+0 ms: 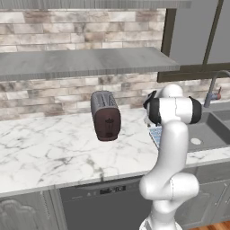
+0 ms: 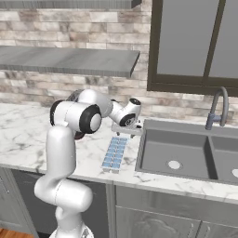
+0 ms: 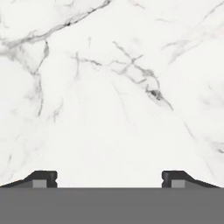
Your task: The ice cube tray has been filled with water. Take the tray and place it in the freezer to make ice. Close the freezer door after placing the tray.
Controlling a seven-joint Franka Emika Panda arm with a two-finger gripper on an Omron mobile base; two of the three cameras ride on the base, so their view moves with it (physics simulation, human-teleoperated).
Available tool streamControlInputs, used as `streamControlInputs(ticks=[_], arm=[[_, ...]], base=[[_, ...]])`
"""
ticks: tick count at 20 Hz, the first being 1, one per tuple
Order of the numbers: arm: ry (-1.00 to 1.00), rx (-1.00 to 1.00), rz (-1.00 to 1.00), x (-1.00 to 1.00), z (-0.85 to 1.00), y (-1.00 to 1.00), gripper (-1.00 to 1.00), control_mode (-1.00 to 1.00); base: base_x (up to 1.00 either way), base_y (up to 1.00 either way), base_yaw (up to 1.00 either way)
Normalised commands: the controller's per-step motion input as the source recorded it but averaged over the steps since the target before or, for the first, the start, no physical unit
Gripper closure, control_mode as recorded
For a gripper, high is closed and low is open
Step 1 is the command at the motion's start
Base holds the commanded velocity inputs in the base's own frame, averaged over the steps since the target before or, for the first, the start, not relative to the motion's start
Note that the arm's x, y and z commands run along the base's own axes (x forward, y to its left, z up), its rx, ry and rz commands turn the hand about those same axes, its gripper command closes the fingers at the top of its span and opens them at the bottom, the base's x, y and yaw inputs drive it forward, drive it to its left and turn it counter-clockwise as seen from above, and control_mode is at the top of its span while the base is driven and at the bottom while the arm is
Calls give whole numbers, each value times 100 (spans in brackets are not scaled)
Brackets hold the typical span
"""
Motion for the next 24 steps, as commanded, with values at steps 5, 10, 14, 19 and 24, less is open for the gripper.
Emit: streamControlInputs(ticks=[5, 10, 14, 19, 24], arm=[[0, 0, 10, -44, -24, 0, -100, -100], [0, 0, 9, -47, -23, 0, -100, -100], [0, 0, 11, -50, -20, 0, -100, -100], [0, 0, 10, -49, -18, 0, -100, -100], [0, 0, 9, -46, -16, 0, -100, -100]], base=[[0, 0, 0], [0, 0, 0], [0, 0, 0], [0, 0, 0], [0, 0, 0]])
